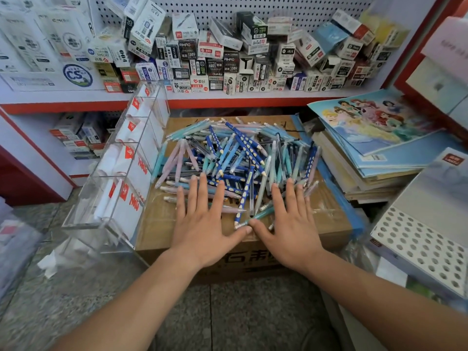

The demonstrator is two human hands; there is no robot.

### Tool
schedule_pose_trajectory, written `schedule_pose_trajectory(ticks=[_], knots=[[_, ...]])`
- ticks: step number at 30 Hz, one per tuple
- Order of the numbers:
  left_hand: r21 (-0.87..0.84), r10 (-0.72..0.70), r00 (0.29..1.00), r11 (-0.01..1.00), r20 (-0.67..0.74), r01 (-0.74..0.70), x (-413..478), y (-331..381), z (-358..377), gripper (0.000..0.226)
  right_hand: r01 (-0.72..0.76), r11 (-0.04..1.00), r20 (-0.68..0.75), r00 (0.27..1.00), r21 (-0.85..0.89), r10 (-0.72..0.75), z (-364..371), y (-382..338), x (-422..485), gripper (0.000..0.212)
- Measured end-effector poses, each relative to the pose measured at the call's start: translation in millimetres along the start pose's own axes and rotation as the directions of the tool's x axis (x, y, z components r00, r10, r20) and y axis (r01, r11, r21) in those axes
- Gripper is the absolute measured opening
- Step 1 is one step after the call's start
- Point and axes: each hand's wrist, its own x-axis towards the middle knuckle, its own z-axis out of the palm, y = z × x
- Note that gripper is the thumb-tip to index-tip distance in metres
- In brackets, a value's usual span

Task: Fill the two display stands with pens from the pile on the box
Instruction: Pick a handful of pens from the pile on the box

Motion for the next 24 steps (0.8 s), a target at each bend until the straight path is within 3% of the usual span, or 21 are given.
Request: schedule_pose_trajectory(ticks=[12,24], knots=[[-0.061,0.009,0.992,0.998,-0.124,-0.017,5,-4,3,0.107,-0.030,0.997,-0.036,0.999,0.075,0.033,-3,-5,7,0.096],[-0.082,-0.025,0.988,0.997,-0.152,0.013,-5,-15,-1,0.111,-0.010,0.972,-0.070,0.997,0.235,0.028,-18,18,-3,0.094]])
